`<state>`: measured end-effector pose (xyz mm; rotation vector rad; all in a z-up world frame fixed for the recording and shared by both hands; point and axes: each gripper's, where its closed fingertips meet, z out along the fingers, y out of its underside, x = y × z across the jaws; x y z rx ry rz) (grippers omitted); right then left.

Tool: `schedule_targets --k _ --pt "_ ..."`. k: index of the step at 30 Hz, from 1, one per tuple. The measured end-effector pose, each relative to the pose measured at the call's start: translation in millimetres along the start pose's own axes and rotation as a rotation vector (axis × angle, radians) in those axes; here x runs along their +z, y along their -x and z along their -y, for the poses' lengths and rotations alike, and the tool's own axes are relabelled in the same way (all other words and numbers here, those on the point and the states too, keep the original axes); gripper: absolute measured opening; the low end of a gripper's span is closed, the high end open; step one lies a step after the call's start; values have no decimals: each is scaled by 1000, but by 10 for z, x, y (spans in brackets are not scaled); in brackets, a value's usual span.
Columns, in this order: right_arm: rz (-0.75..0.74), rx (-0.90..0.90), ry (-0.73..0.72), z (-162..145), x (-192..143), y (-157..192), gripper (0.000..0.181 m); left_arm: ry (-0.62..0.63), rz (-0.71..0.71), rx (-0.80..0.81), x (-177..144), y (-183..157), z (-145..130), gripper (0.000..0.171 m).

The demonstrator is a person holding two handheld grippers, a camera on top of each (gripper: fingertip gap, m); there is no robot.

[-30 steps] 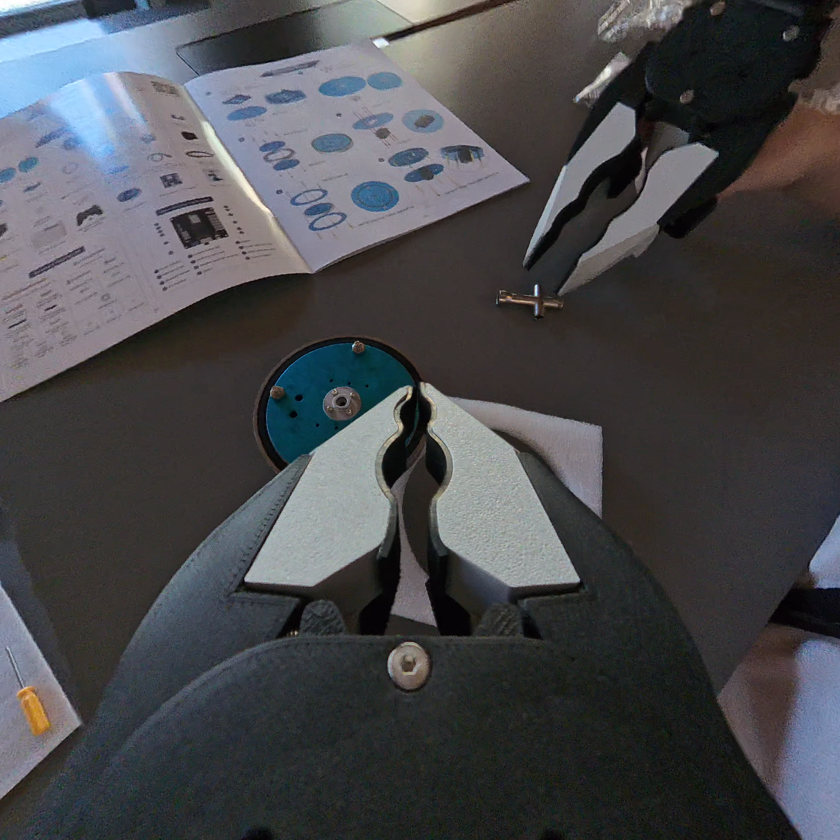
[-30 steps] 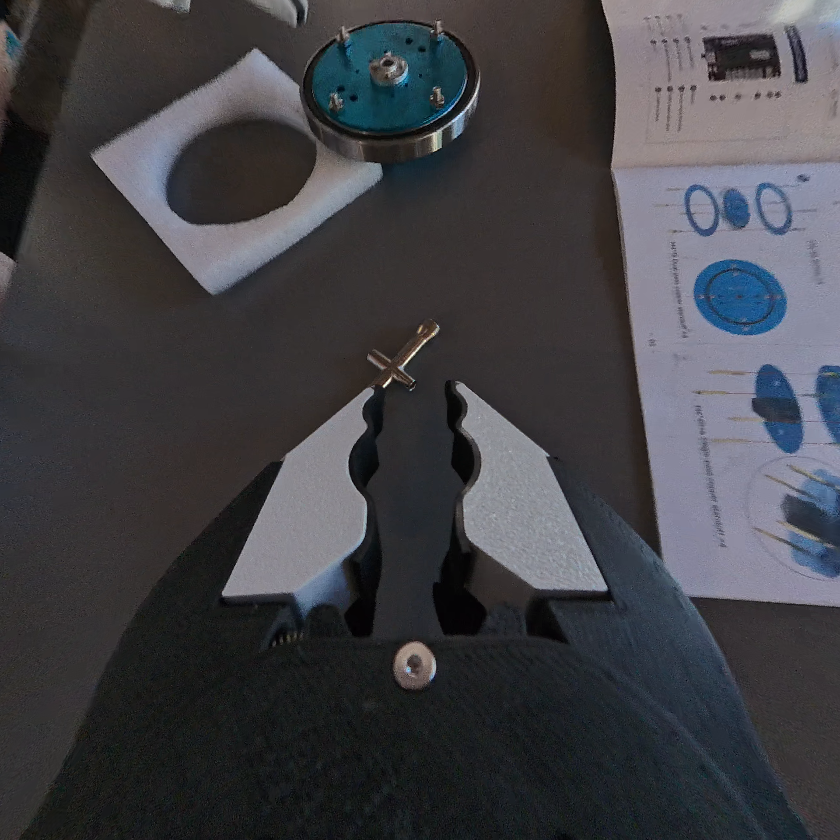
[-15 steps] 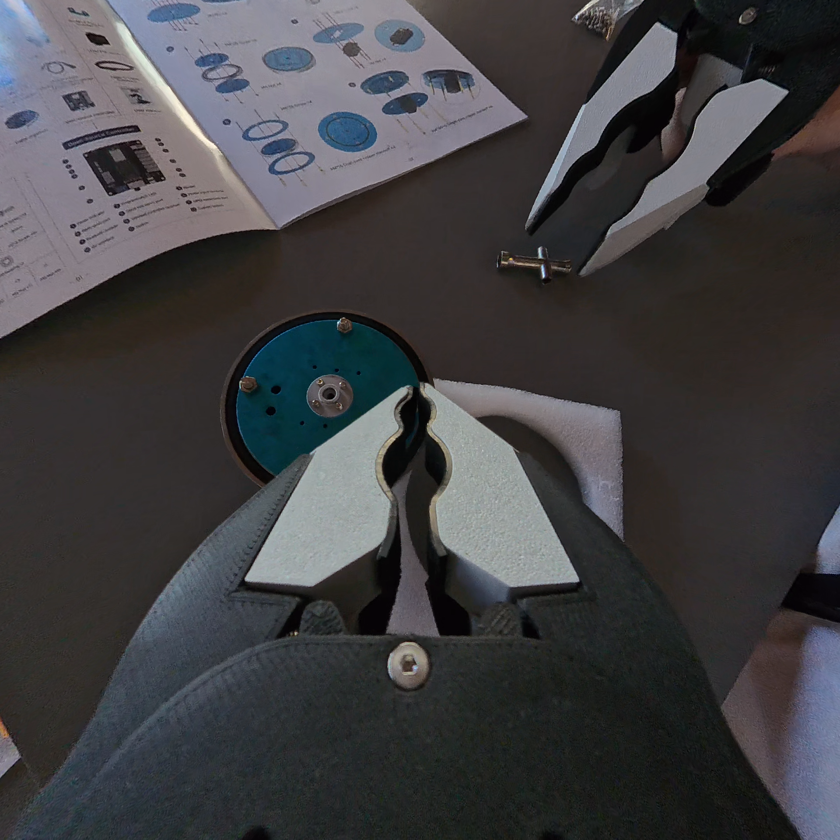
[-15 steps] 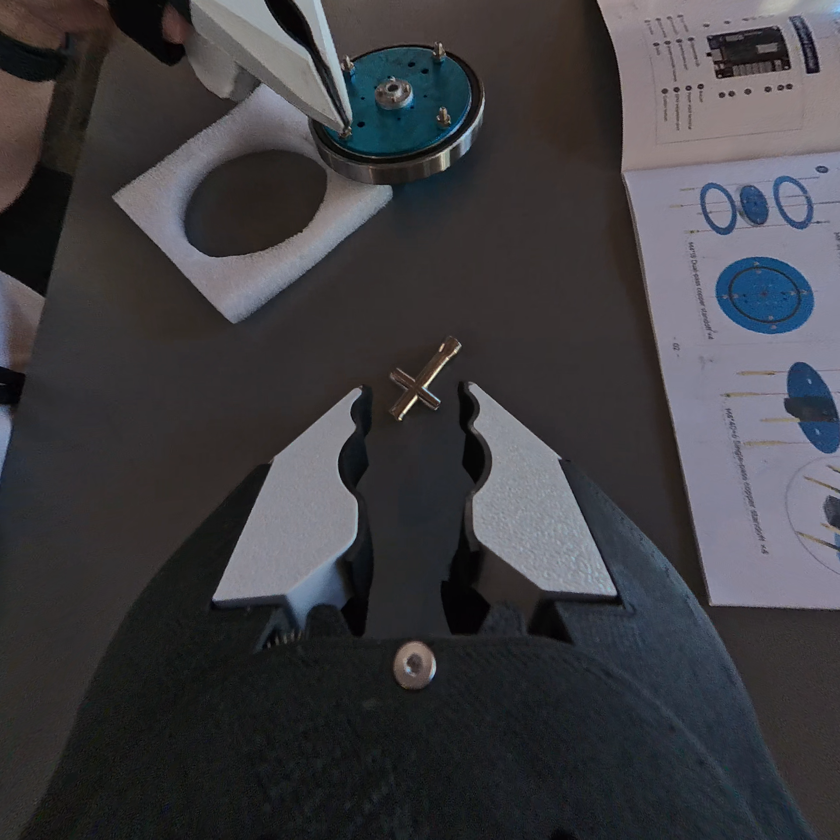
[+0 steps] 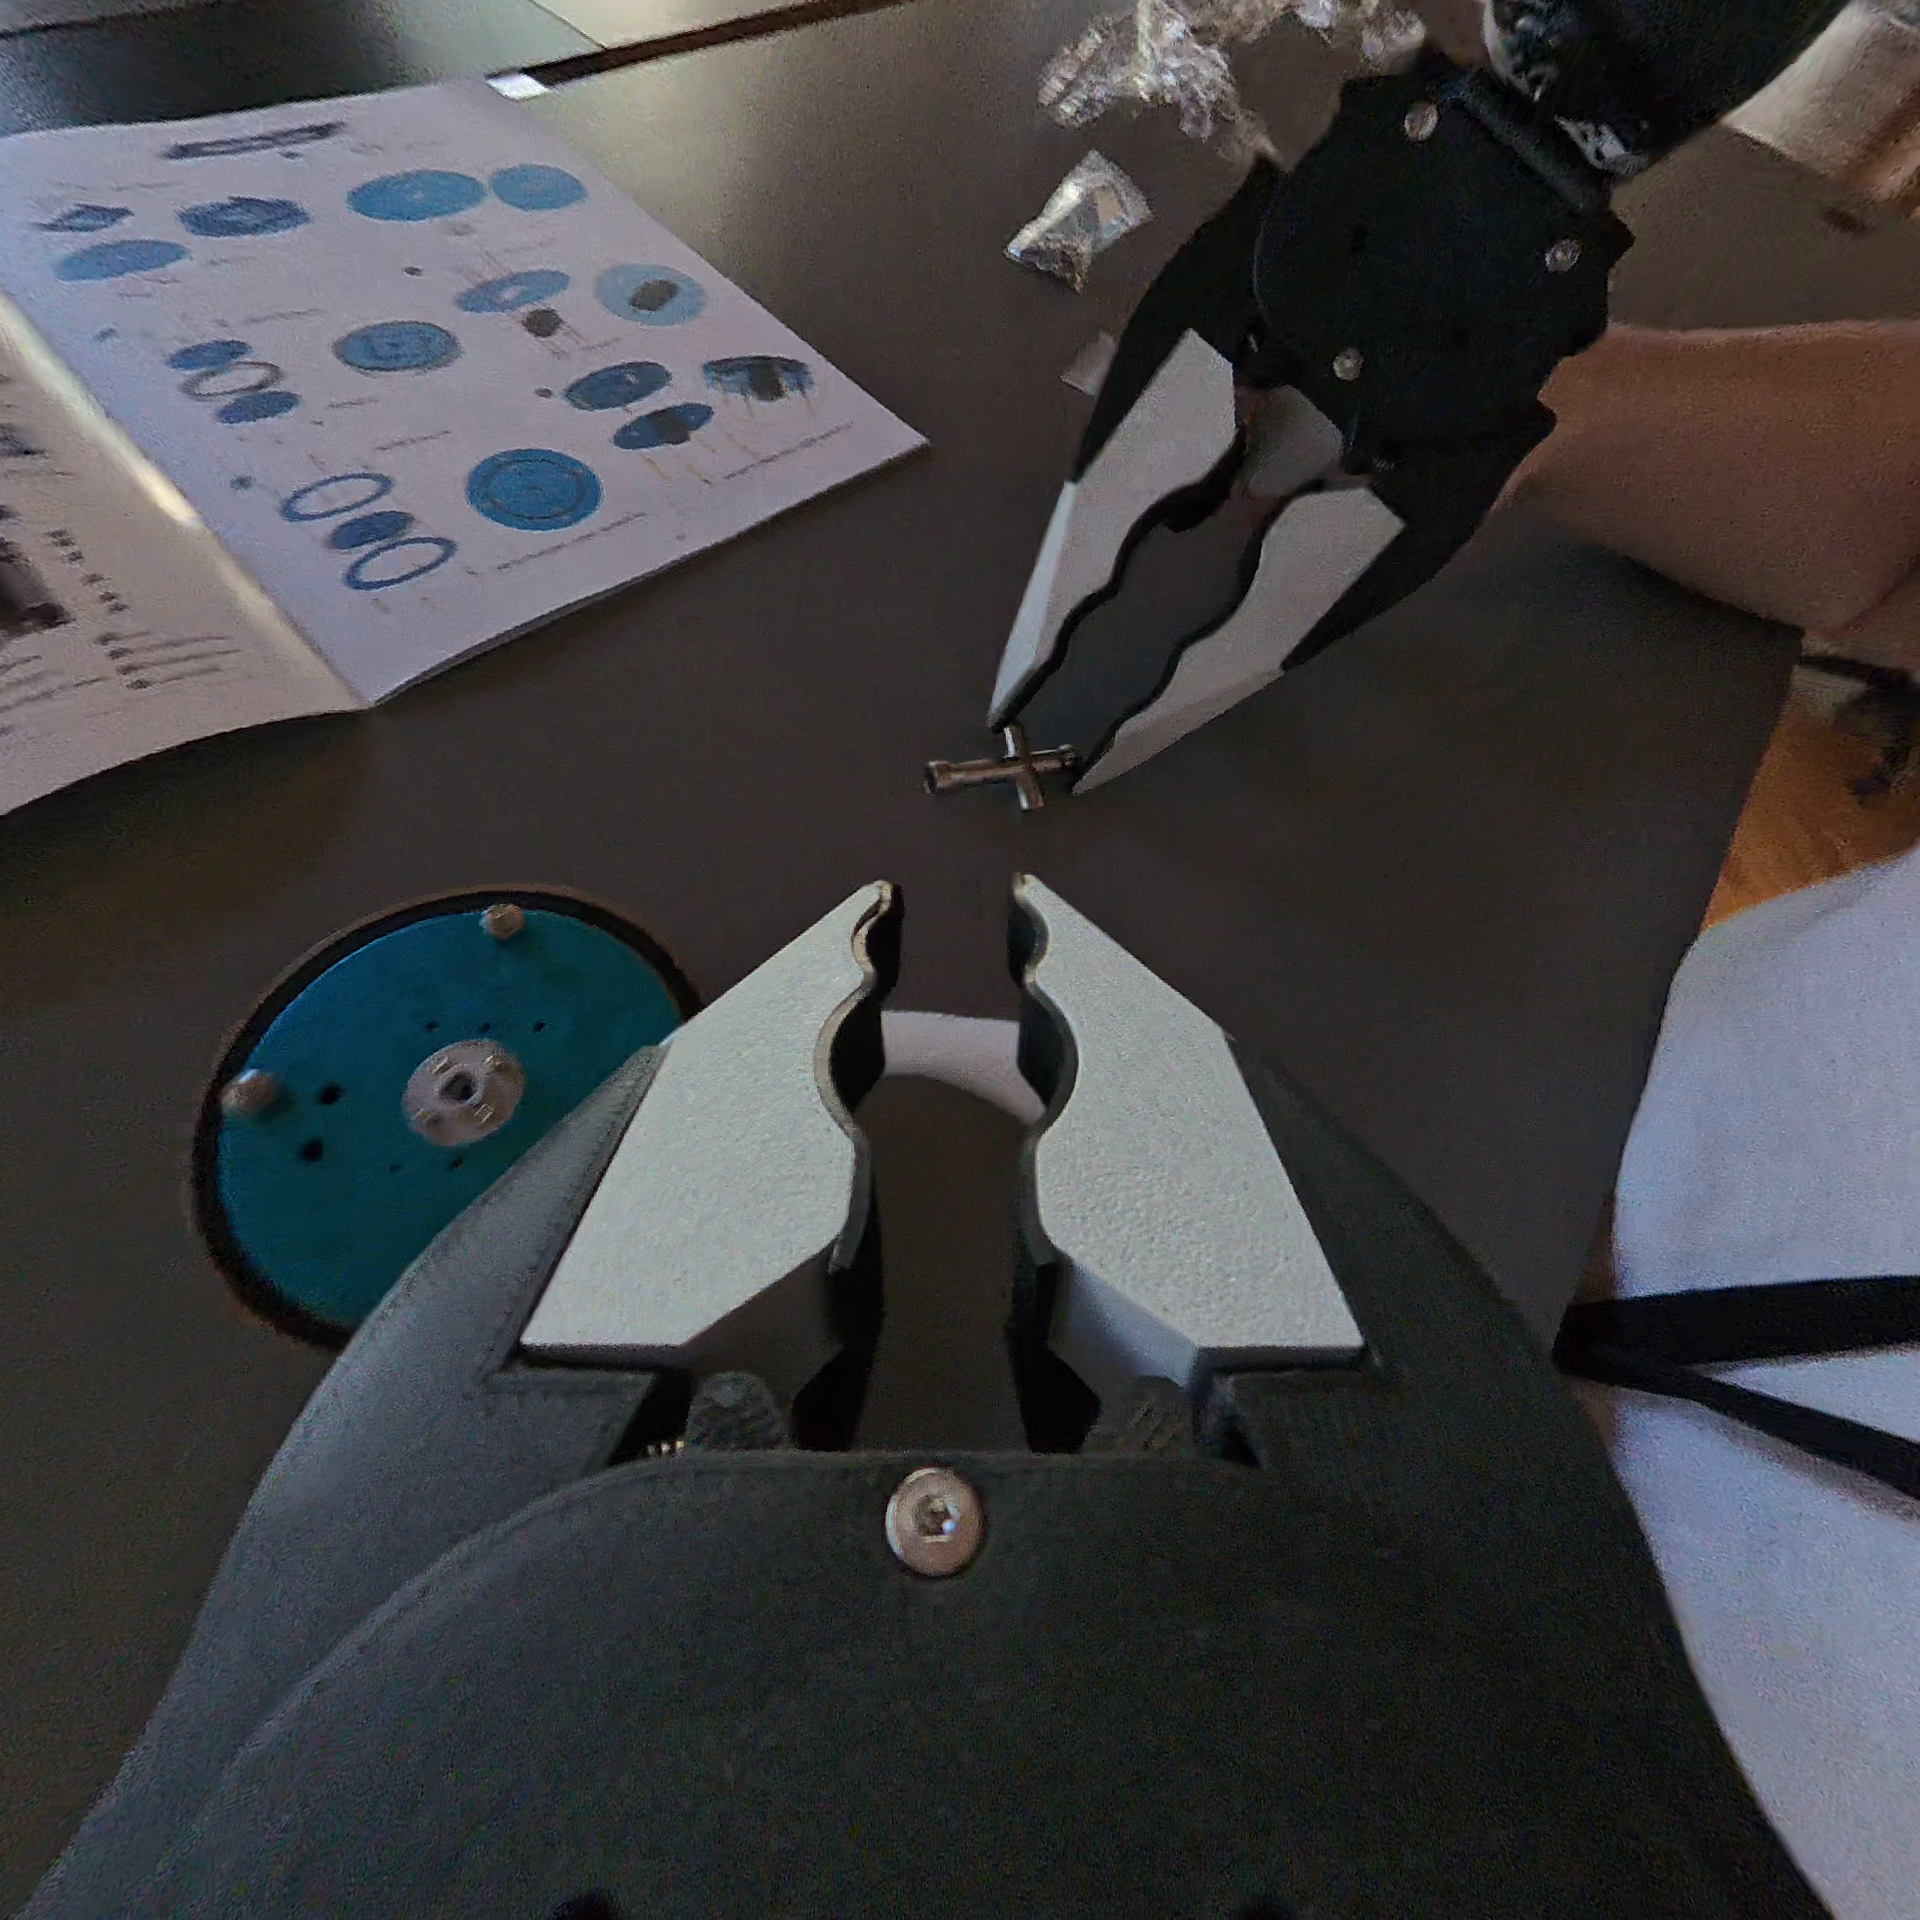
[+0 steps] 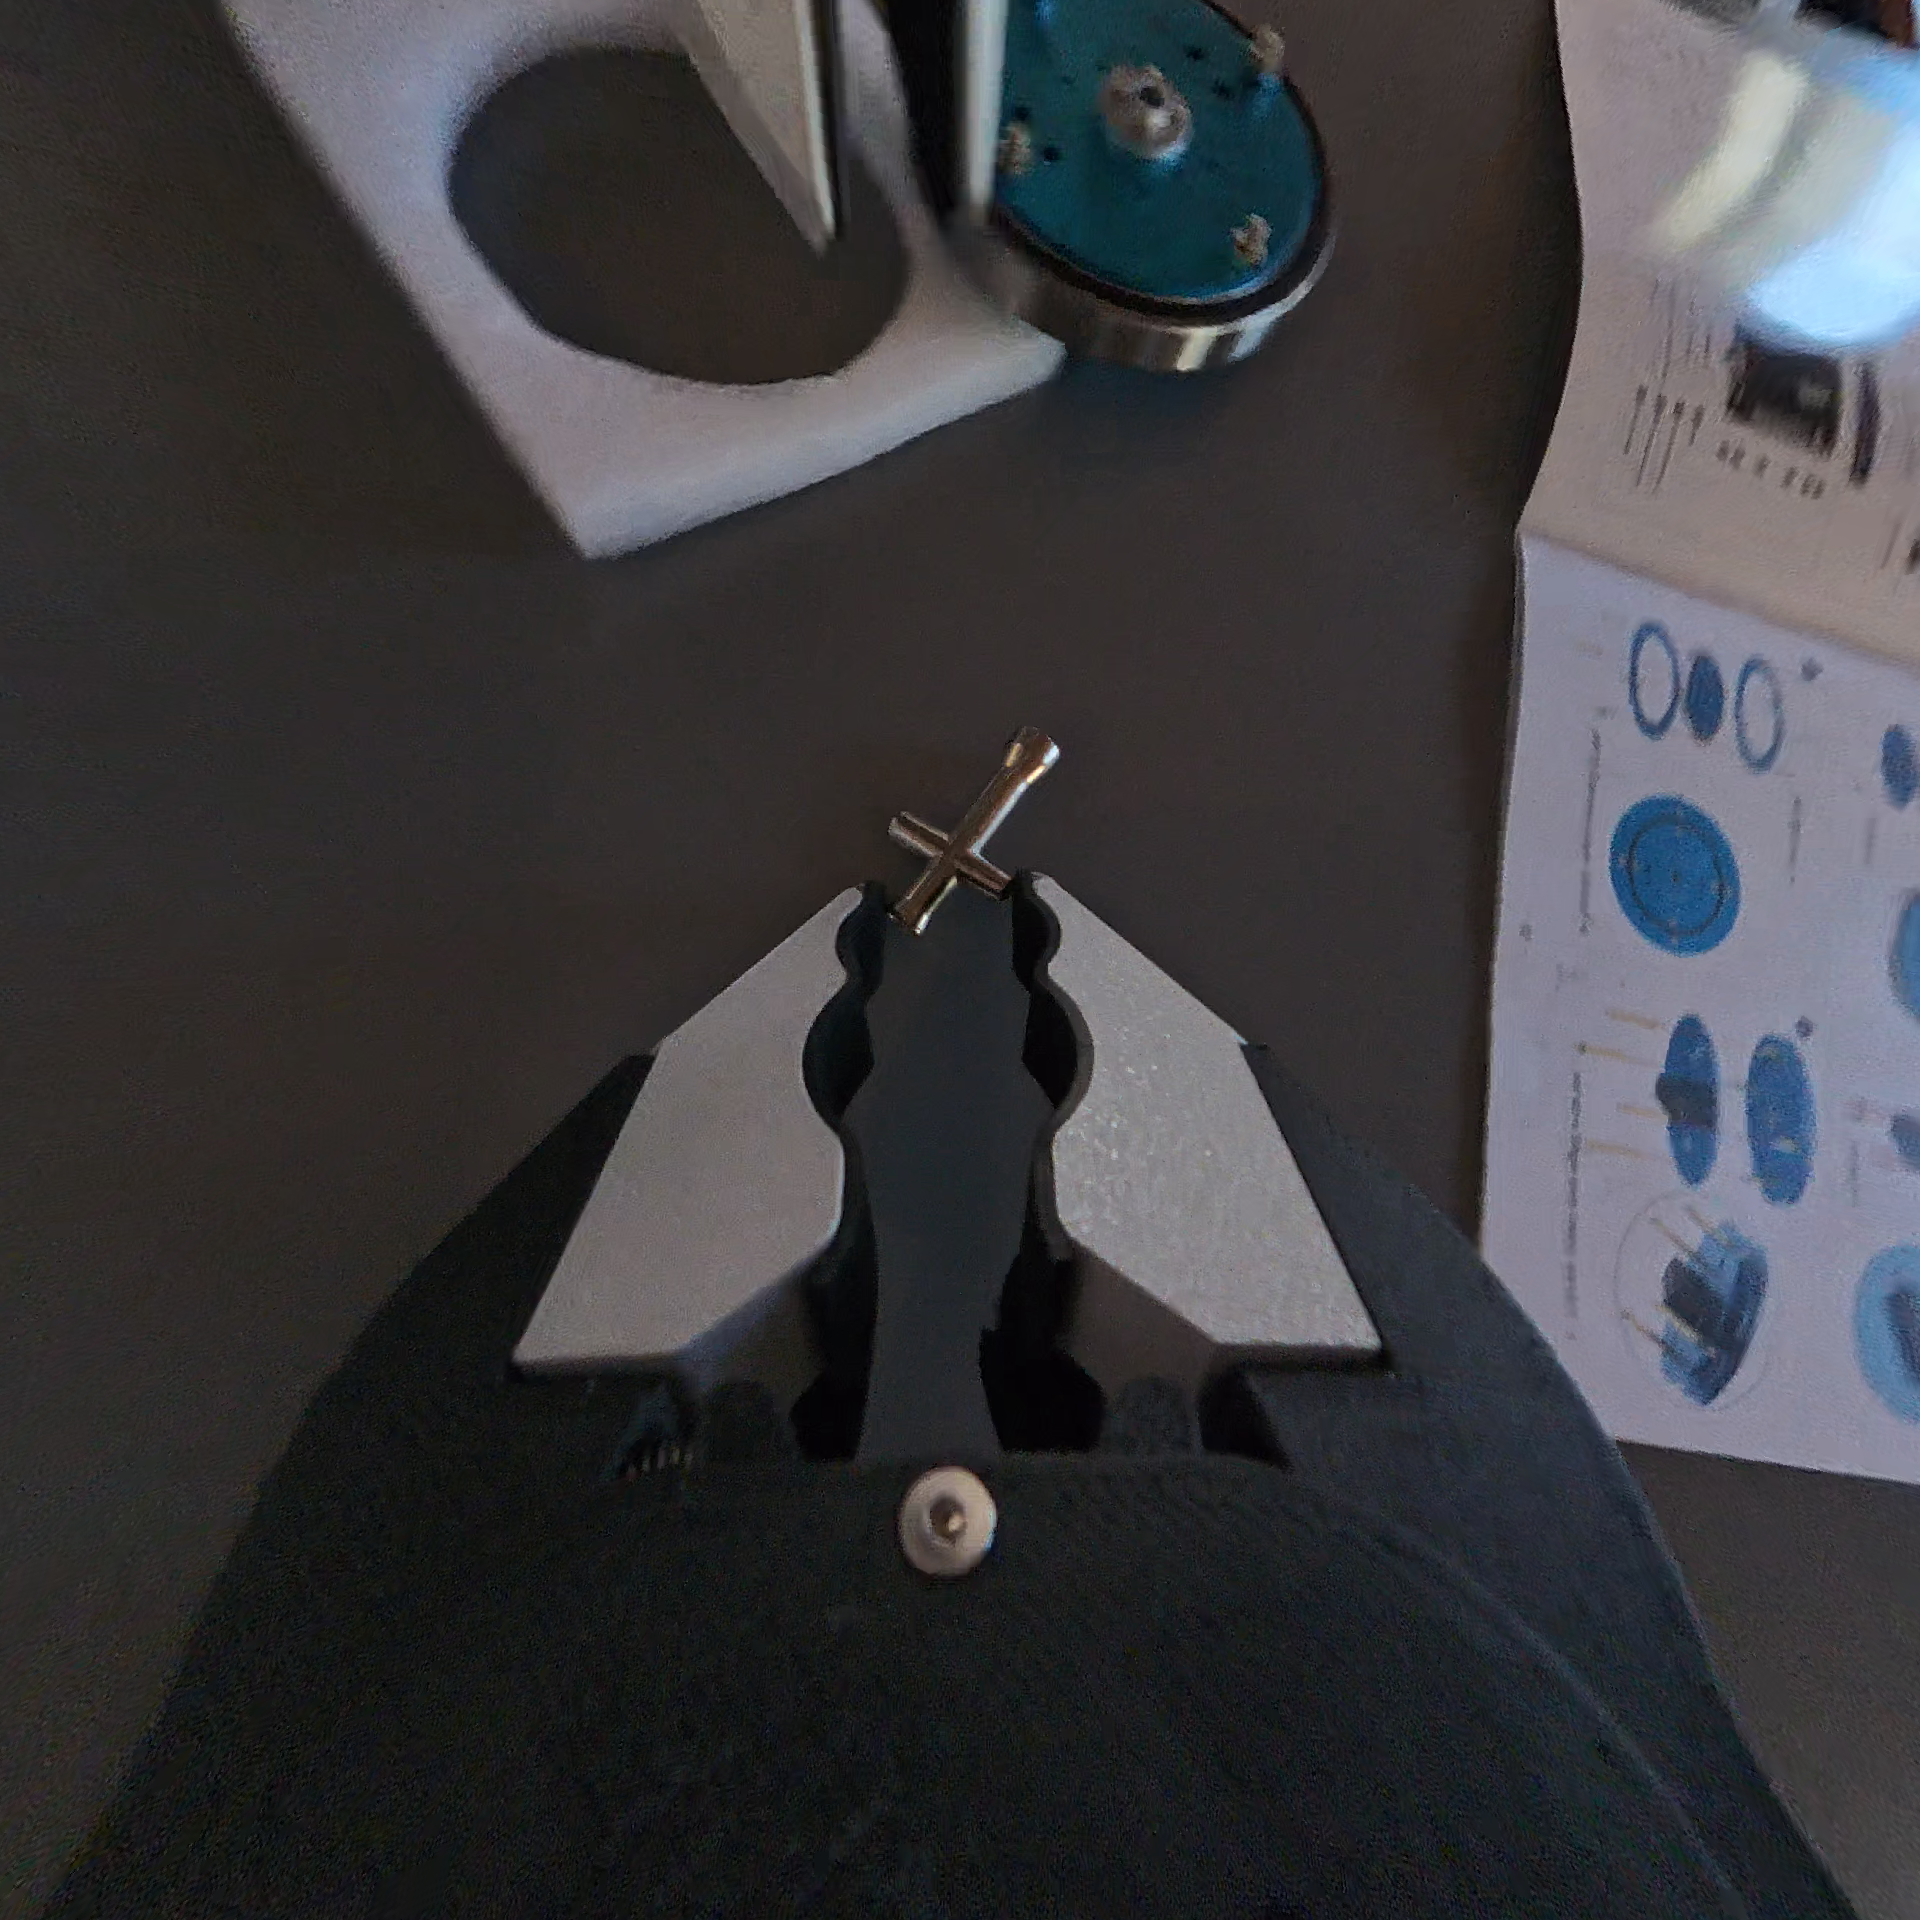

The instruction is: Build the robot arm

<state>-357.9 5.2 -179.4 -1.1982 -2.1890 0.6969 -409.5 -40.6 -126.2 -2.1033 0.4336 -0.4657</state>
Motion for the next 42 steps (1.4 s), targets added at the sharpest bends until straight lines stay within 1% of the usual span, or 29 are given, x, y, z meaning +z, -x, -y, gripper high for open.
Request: schedule_targets --k 1,3,6,8,10,14,15,16,18,20,21,23,25,26,28,30,31,32,33,35,37,38,40,42 --pt "-21 -68 -2 4 -16 16 24 30 -34 43 81 -62 -7 24" --pt "-67 -238 -1 17 -48 57 24 104 -55 177 255 -120 -18 34" --pt "-143 -473 0 48 -71 112 23 236 -112 420 483 -215 -79 37" --pt "-198 -587 -3 52 -91 133 23 327 -157 510 577 -240 -135 36" --pt "-251 -677 -14 49 -114 145 23 395 -230 516 619 -289 -169 27" --pt "-333 -809 -26 43 -136 153 23 427 -340 417 673 -359 -167 20" --pt "-344 -825 -23 46 -135 152 23 424 -349 395 687 -354 -165 17" --pt "-353 -830 -20 47 -130 147 22 426 -363 382 689 -358 -178 9" --pt "-365 -828 -21 48 -124 127 20 422 -368 358 697 -352 -196 9" --pt "-390 -811 -49 81 -142 84 17 402 -340 323 706 -319 -193 8" --pt "-406 -787 -81 123 -169 56 18 382 -327 305 695 -304 -184 7" --pt "-402 -692 -168 227 -252 11 27 322 -307 246 635 -282 -141 7" --pt "-373 -533 -260 317 -360 -80 37 236 -259 174 543 -212 -59 7" --pt "-334 -435 -319 362 -415 -112 38 180 -236 138 482 -176 -1 7" --pt "-233 -182 -473 488 -545 -196 38 45 -202 74 334 -123 137 7" --pt "-38 124 -664 665 -689 -239 39 -112 -189 29 163 -111 288 7" --pt "67 248 -744 748 -754 -259 43 -191 -185 12 71 -108 360 7" --pt "199 304 -811 824 -815 -207 51 -260 -186 1 -21 -109 420 7" --pt "271 368 -853 879 -837 -217 51 -313 -197 -2 -106 -122 463 6" --pt "373 411 -881 976 -789 -178 55 -371 -187 6 -243 -89 515 7" --pt "414 476 -877 1127 -664 -194 59 -412 -139 31 -357 6 563 6" --pt "429 513 -883 1236 -608 -218 58 -441 -109 33 -414 70 598 7" --pt "451 590 -898 1453 -499 -303 43 -491 -99 29 -514 126 658 6" --pt "487 614 -961 1656 -478 -372 36 -531 -106 9 -581 150 691 6"
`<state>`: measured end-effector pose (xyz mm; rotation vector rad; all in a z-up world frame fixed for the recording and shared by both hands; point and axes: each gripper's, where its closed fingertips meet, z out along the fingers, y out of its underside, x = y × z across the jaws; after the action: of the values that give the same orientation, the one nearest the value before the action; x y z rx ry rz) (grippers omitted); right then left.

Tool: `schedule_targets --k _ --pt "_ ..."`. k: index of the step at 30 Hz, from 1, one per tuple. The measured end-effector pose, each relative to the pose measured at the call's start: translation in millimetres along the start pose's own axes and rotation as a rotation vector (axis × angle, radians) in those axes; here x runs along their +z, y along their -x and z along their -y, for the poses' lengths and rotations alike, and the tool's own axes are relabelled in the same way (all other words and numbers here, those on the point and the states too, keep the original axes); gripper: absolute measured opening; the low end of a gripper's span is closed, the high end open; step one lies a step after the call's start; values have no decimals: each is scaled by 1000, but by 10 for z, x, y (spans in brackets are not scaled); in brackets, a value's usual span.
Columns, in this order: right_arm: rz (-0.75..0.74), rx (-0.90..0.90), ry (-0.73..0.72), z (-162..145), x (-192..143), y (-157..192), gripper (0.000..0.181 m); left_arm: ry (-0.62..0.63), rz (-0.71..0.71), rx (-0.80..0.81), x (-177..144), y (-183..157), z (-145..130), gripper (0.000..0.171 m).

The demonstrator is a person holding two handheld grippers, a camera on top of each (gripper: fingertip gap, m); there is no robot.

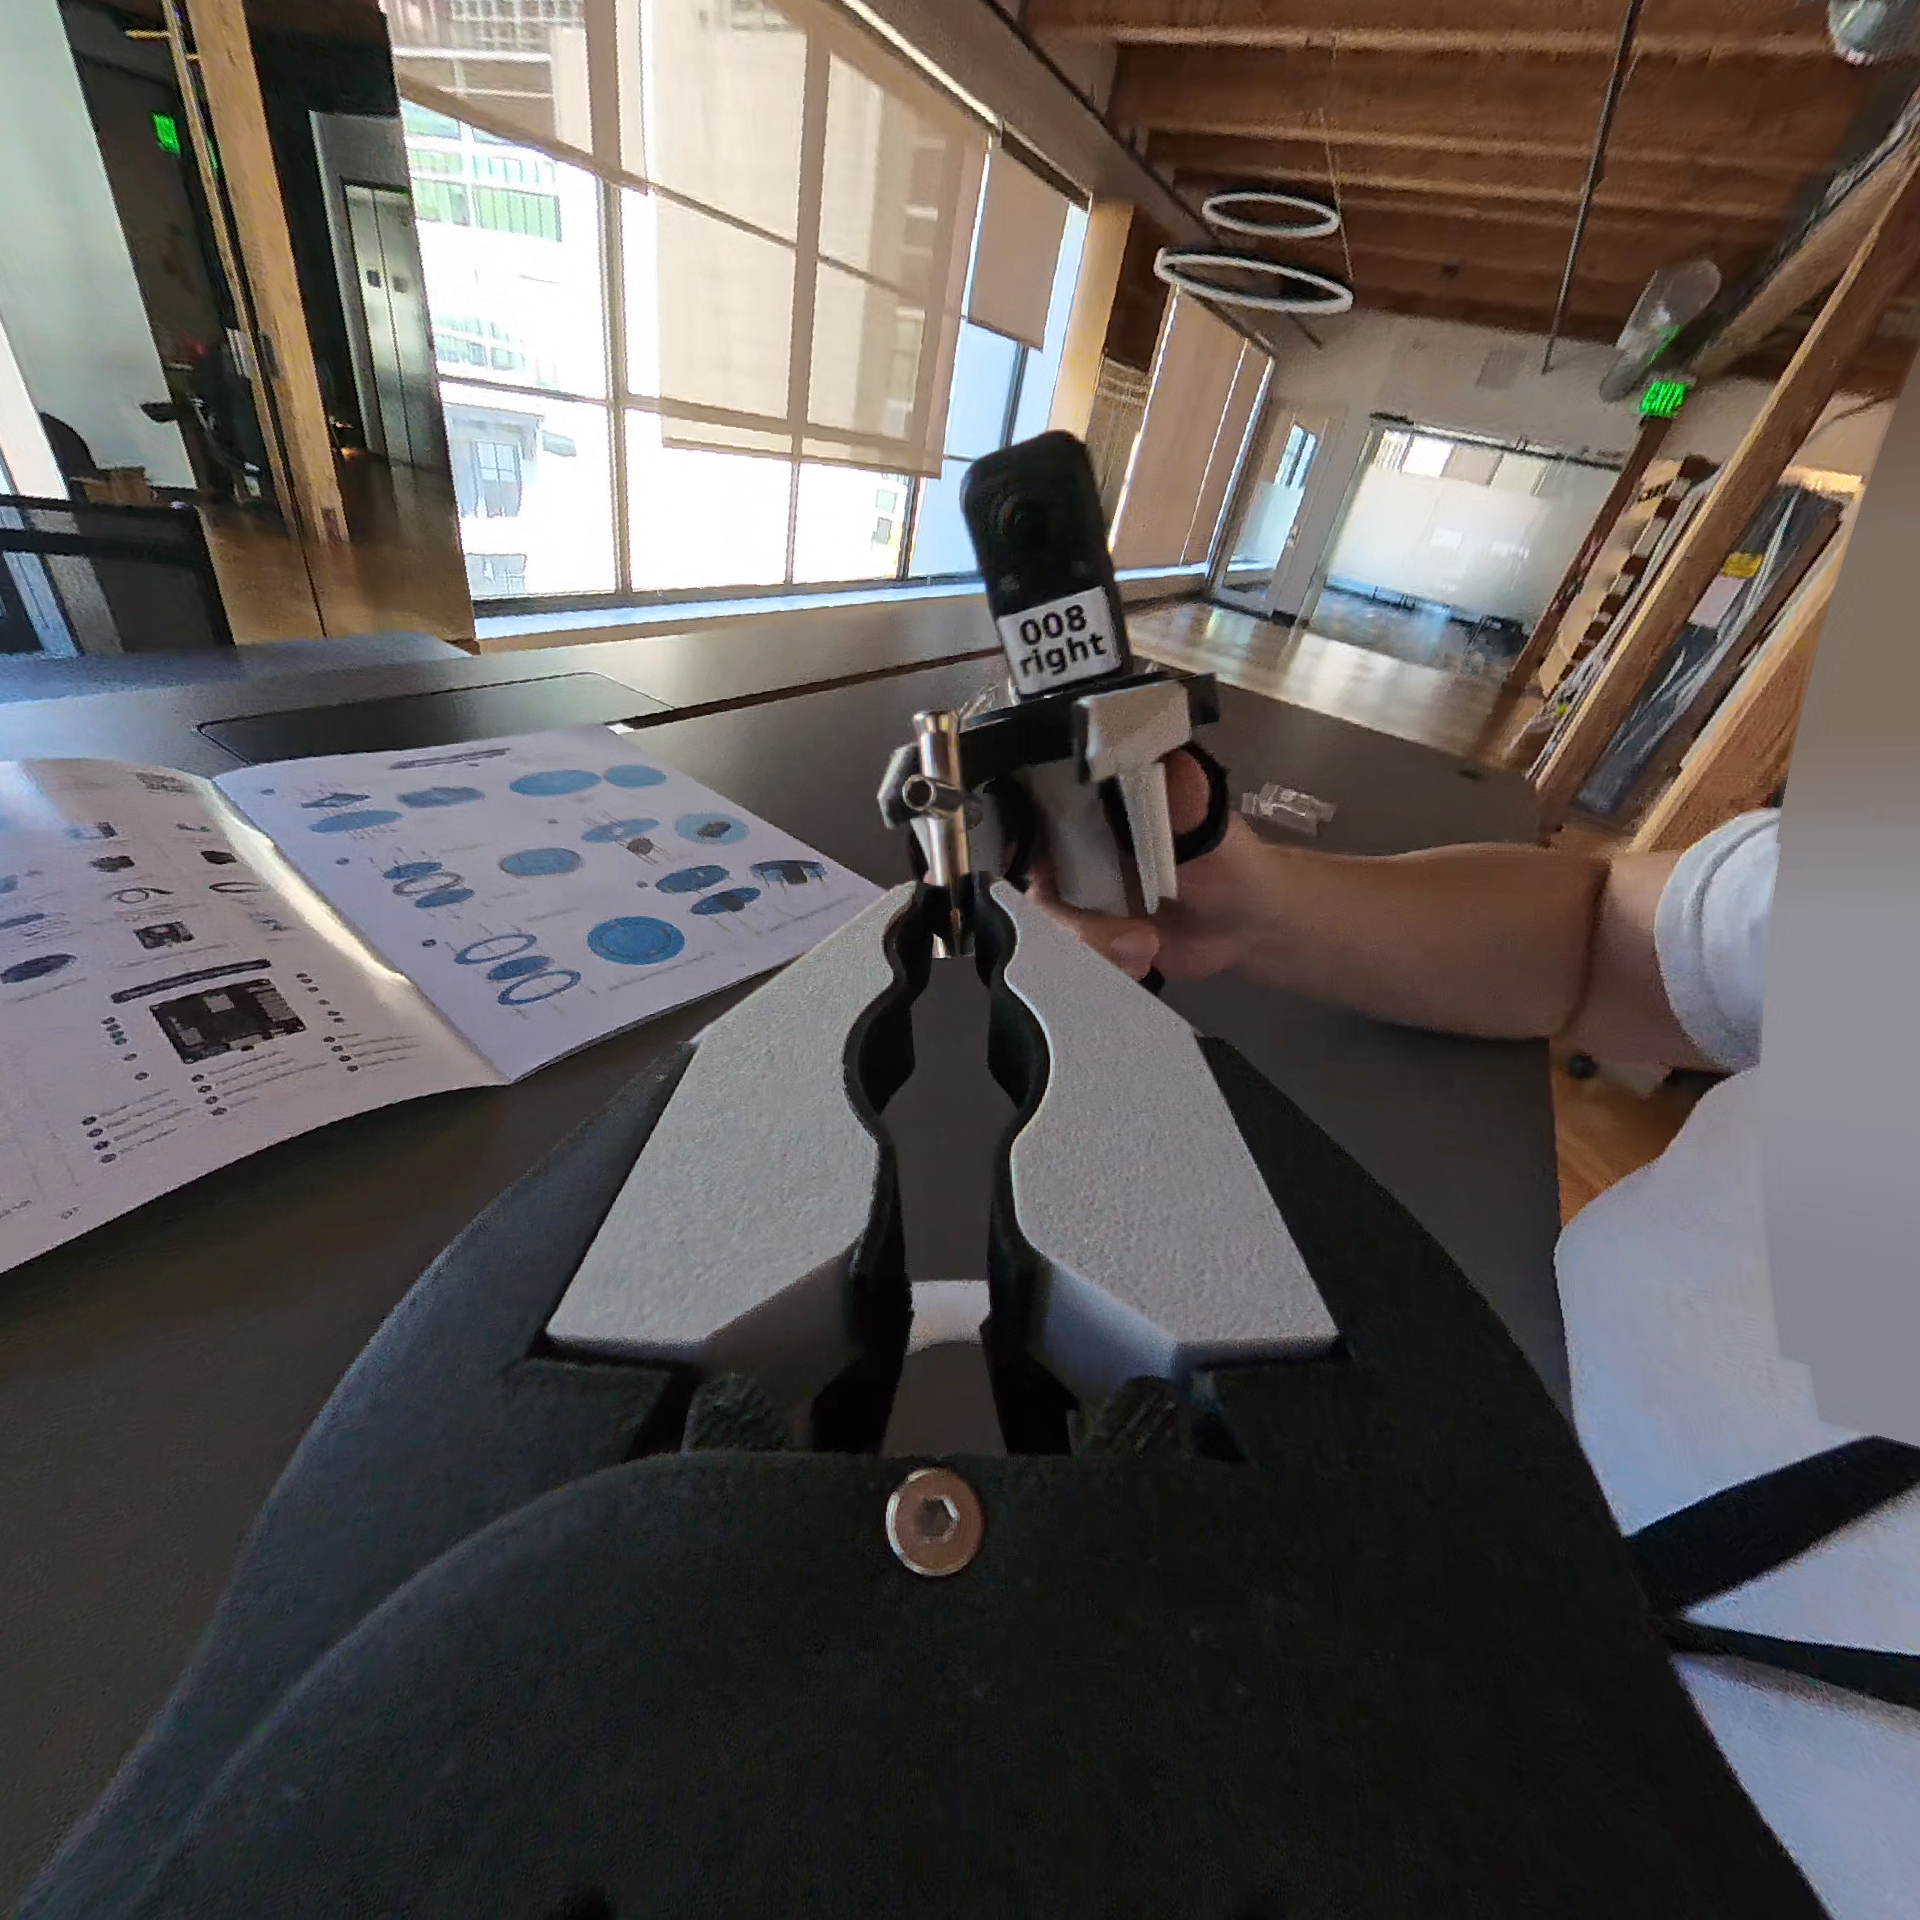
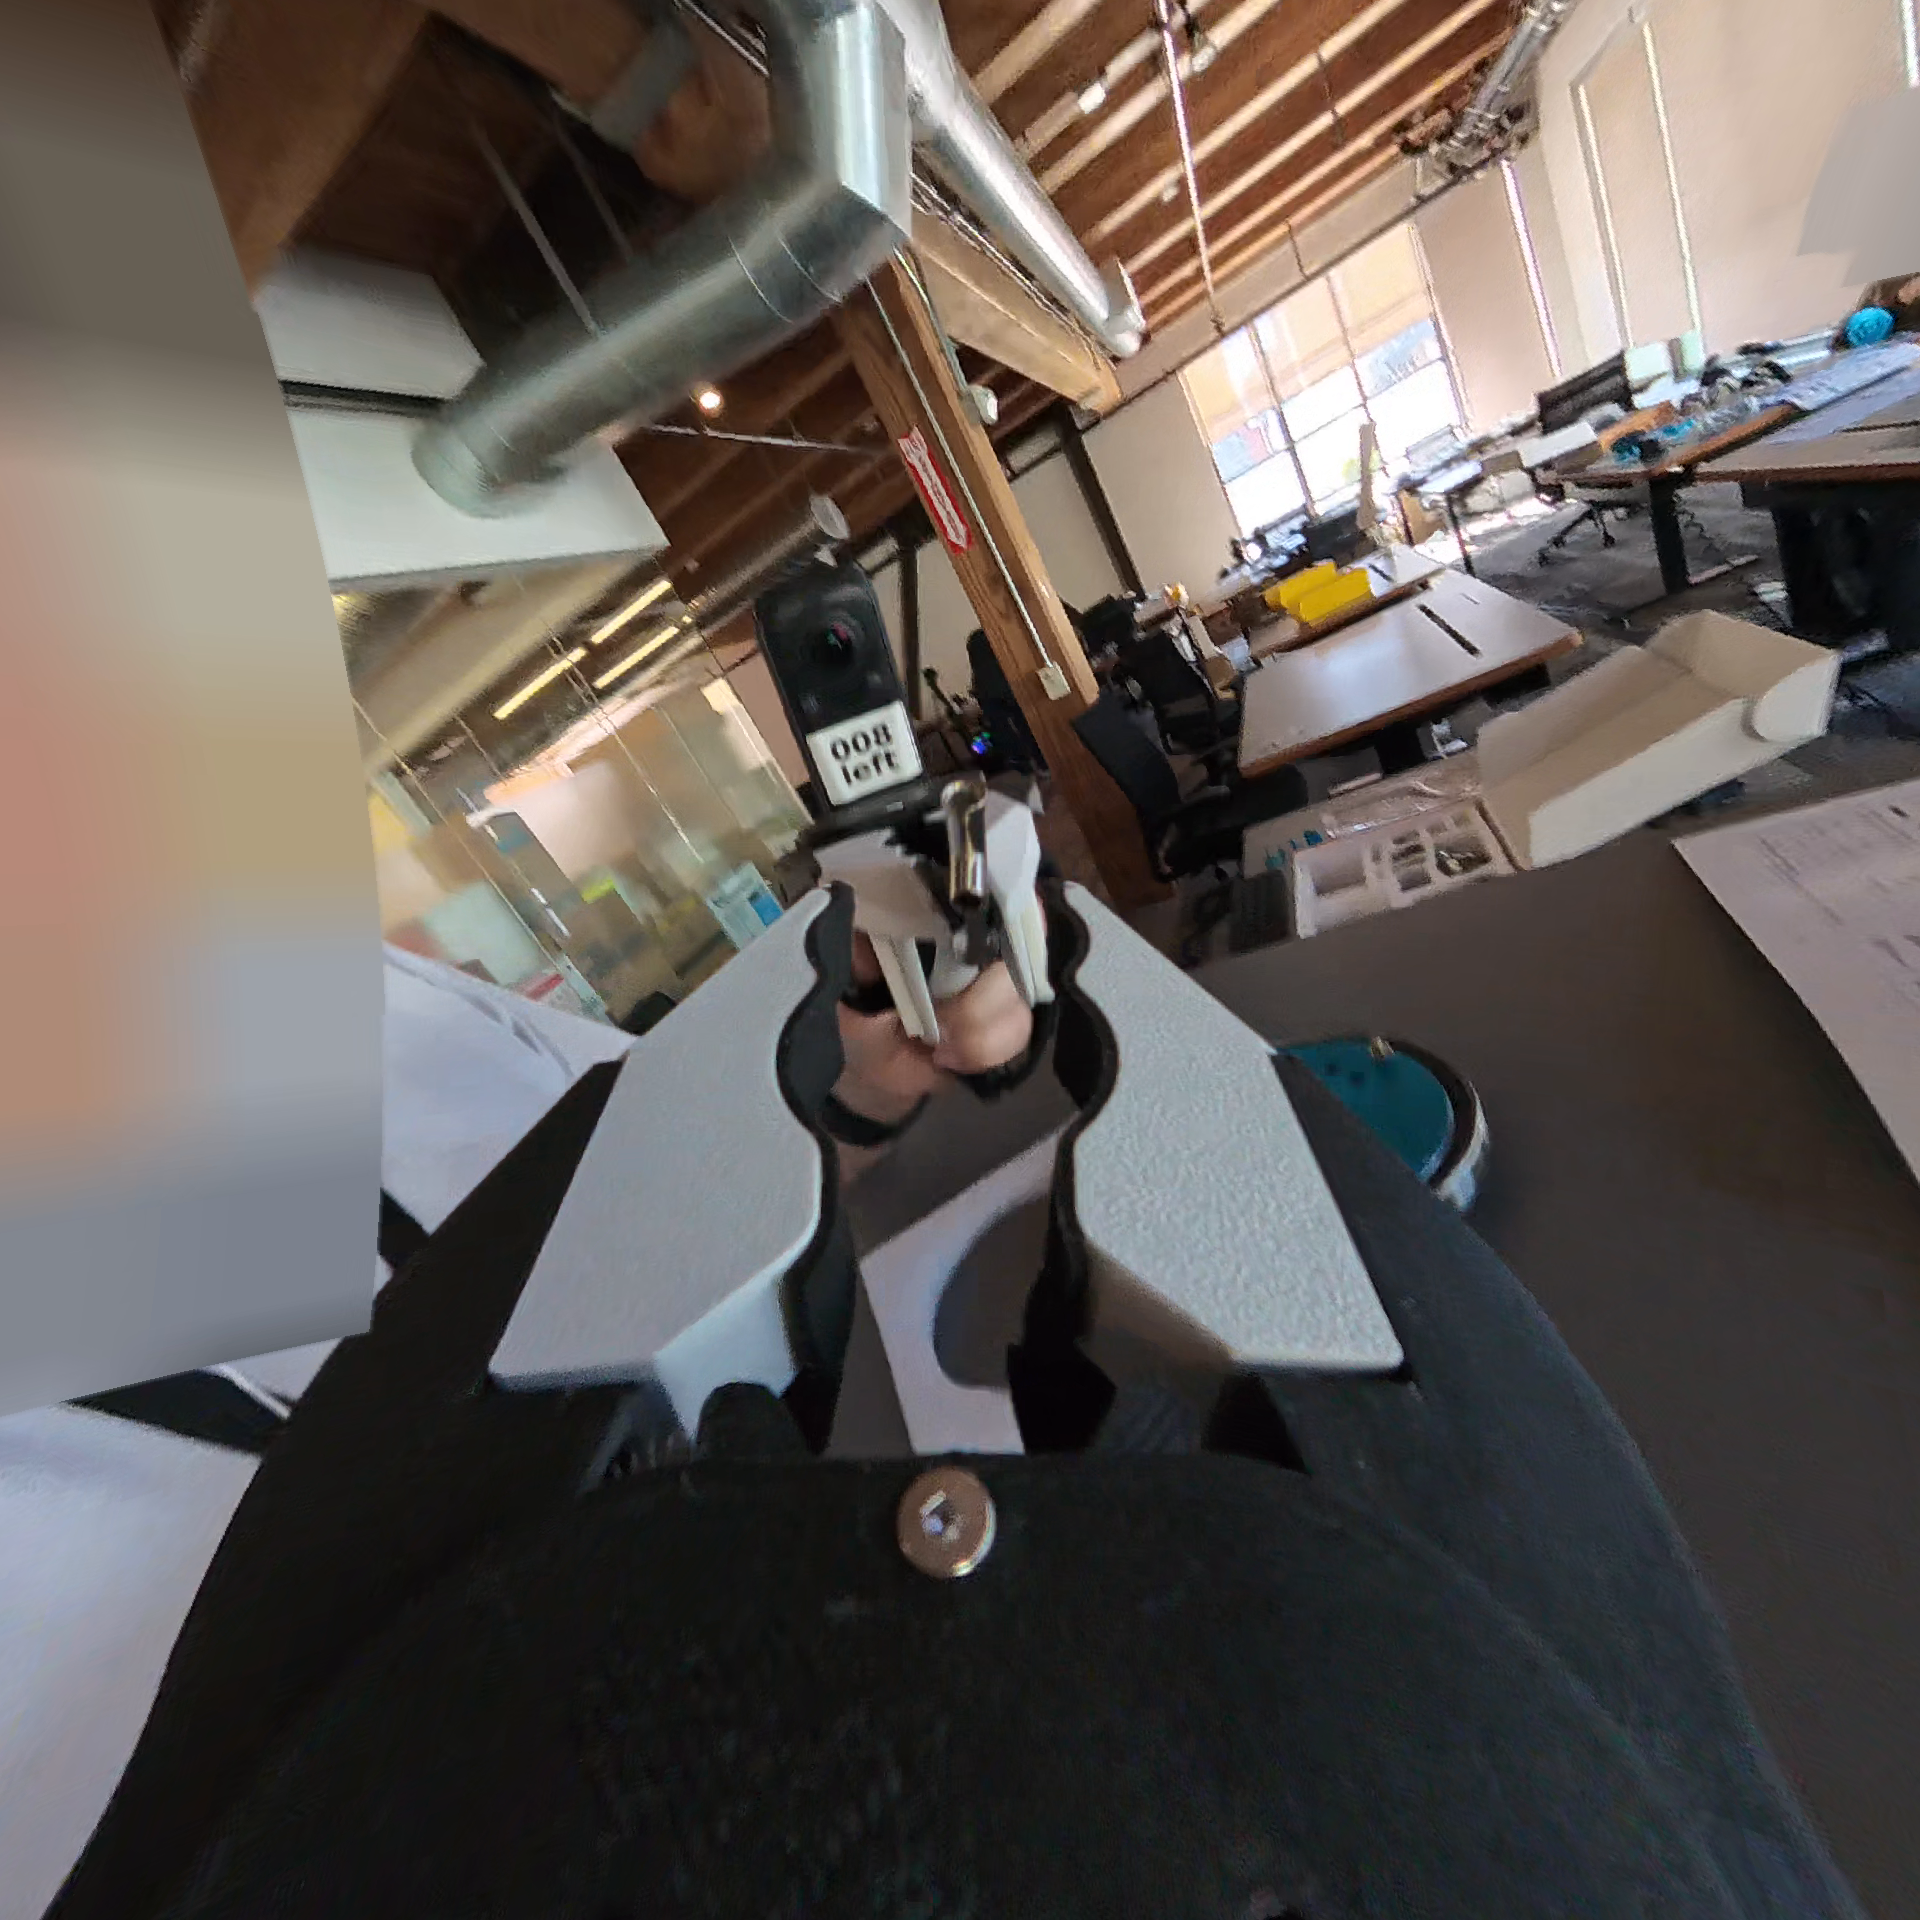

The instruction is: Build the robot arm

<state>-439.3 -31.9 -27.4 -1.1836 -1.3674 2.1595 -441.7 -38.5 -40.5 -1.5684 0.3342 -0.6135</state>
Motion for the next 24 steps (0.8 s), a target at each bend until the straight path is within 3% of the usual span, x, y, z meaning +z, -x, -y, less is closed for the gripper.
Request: schedule_targets --k 6,15,17,21,24 --pt "70 -34 49 36 294 12 6 -47 -2 -18 -95 -11 42 6" --pt "-43 -180 308 -186 442 -195 6 22 76 35 -278 161 -135 9" --pt "-106 -267 375 -318 402 -360 6 -21 95 38 -417 226 -75 28" --pt "-113 -323 496 -709 396 -516 6 -7 159 51 -682 417 -157 18" --pt "-119 -345 517 -755 365 -565 6 67 160 63 -679 434 -308 22"
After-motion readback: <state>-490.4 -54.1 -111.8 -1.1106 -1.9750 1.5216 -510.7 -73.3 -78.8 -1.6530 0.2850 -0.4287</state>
